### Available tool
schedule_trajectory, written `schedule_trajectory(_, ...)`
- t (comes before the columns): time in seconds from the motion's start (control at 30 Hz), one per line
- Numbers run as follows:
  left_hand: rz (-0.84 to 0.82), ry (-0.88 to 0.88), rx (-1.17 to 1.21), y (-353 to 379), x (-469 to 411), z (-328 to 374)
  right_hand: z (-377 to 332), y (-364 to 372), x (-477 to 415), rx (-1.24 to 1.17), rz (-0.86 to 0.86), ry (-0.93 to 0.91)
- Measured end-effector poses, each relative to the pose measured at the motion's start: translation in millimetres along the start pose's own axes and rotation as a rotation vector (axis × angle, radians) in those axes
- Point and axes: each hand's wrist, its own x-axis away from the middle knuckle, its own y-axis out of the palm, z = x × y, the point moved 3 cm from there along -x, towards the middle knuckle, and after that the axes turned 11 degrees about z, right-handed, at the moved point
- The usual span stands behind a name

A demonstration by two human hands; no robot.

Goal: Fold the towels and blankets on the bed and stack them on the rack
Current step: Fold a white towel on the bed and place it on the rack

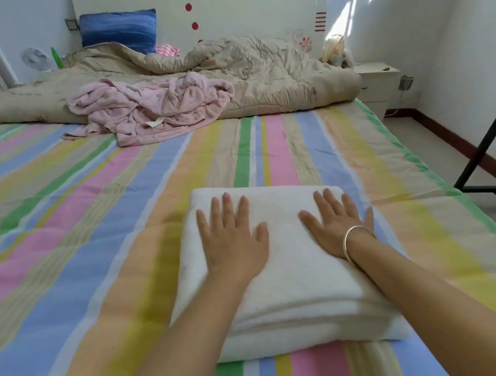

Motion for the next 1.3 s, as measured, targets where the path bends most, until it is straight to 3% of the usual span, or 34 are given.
schedule_trajectory(0.1, 0.054, -0.024, 0.070, -11.3, 3.4, -8.0, 6.2, -2.3, -0.1, -0.157, 0.005, 0.105)
schedule_trajectory(0.2, 0.223, -0.219, 0.283, -37.5, 14.1, -36.4, 15.9, -7.2, 6.0, -0.374, 0.045, 0.147)
schedule_trajectory(0.23, 0.187, -0.323, 0.372, -39.0, 17.8, -49.6, 20.7, -9.5, 7.5, -0.500, 0.062, 0.164)
schedule_trajectory(0.3, -0.078, -0.599, 0.725, -26.6, 27.0, -75.9, 36.4, -10.3, 14.9, -0.711, -0.005, 0.231)
schedule_trajectory(0.37, -0.325, -0.789, 1.033, -19.5, 33.6, -90.5, 55.4, -5.5, 22.4, -0.728, -0.110, 0.277)
schedule_trajectory(0.4, -0.409, -0.815, 1.043, -22.8, 37.6, -94.8, 62.8, -2.8, 26.5, -0.726, -0.171, 0.290)
schedule_trajectory(0.53, -0.555, -0.747, 1.059, -26.7, 40.1, -100.6, 69.2, -1.9, 41.5, -0.843, -0.398, 0.385)
schedule_trajectory(0.9, -0.480, -0.675, 1.226, -58.9, 56.9, -149.5, 21.2, 12.9, 89.5, -1.131, -0.156, 0.437)
schedule_trajectory(1.03, -0.417, -0.699, 1.296, -79.4, 87.7, -217.9, -53.5, 4.2, 145.6, -1.171, -0.239, 0.384)
schedule_trajectory(1.2, -0.315, -0.757, 1.288, -118.8, 150.7, -334.9, -166.9, -6.0, 238.2, -1.109, -0.496, 0.292)
schedule_trajectory(1.3, -0.260, -0.837, 1.274, -151.1, 207.9, -397.1, -246.3, -11.5, 270.5, -0.894, -0.388, 0.177)
